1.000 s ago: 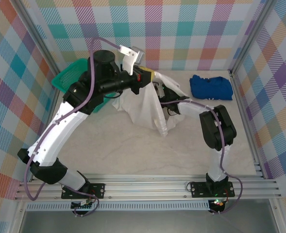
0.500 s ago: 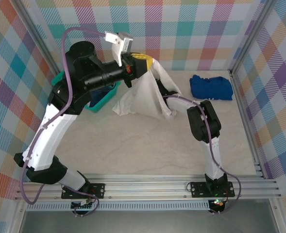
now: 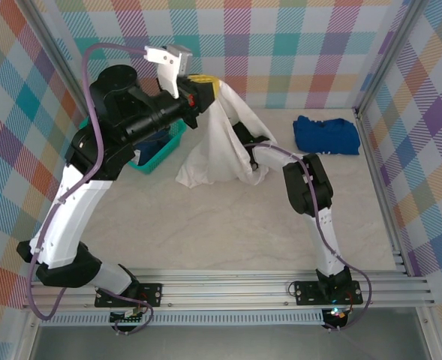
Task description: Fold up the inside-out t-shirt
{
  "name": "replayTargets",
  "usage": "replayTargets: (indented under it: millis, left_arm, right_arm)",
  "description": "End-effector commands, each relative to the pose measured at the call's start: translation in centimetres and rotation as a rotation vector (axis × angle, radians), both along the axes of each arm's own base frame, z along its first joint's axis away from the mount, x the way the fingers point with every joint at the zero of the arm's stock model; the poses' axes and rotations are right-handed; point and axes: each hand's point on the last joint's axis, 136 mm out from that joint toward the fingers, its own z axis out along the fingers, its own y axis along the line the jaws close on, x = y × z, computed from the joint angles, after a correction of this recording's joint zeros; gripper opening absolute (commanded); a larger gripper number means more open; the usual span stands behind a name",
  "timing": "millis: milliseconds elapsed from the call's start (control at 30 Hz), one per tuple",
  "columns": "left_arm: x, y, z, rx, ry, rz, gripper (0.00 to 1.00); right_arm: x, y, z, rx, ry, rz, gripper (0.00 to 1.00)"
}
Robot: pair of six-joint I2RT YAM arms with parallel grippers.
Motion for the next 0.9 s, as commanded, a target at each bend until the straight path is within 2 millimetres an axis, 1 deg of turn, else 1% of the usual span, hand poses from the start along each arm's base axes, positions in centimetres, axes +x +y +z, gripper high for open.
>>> replayTargets:
  millis: [0,100,133,200,300,367,433,467,533,567,633,733,800,867]
  left_arm:
    - [2.7,5.7,1.4,-0.029,-0.063,0.295,0.00]
    - [5.3,8.0,-0.1,-0.023,-0.029,0.414,0.00]
    - [6.3,8.8,-0.8,-0.021,-0.007,0.451,0.00]
    - [8.2,10.2,-2.5,-0.005,0.030,0.514,0.00]
    - [11.5,12.5,-6.0,0.033,0.108,0.620,0.00]
    - [13.8,14.3,-8.8,0.060,0.171,0.691,0.00]
    - [15.5,15.6,-11.2,0.091,0.221,0.742,0.00]
    - [16.6,16.5,-12.7,0.111,0.248,0.774,0.00]
    - [18.3,17.5,-15.4,0.146,0.297,0.812,0.00]
    - [19.2,17.9,-16.7,0.163,0.324,0.827,0.00]
    - [20.4,18.3,-19.0,0.197,0.368,0.844,0.00]
    - [21.8,18.1,-22.2,0.239,0.425,0.838,0.00]
    - [22.6,17.4,-23.9,0.252,0.460,0.807,0.00]
    - [23.3,16.6,-25.1,0.255,0.488,0.770,0.00]
  right_arm:
    - [-4.7,-1.5,-3.0,-0.023,0.210,0.013,0.19]
    - [-6.0,-1.3,-2.3,0.011,0.246,0.031,0.02]
    - [-6.3,-1.1,-1.5,0.030,0.244,0.040,0.00]
    - [-6.6,-0.7,0.3,0.067,0.229,0.058,0.00]
    - [-7.4,0.1,4.2,0.148,0.199,0.097,0.00]
    - [-8.4,0.6,6.9,0.220,0.184,0.128,0.00]
    - [-9.6,1.0,9.0,0.288,0.180,0.158,0.00]
    - [-10.3,1.3,10.3,0.331,0.166,0.178,0.00]
    - [-11.2,1.7,12.3,0.389,0.160,0.204,0.00]
    - [-11.7,1.9,13.6,0.419,0.152,0.221,0.00]
    - [-12.4,2.0,15.3,0.463,0.128,0.233,0.00]
    - [-12.8,2.0,17.3,0.492,0.094,0.241,0.00]
    - [-13.0,2.4,17.6,0.503,0.102,0.255,0.00]
    - [-13.3,3.1,17.2,0.488,0.119,0.274,0.00]
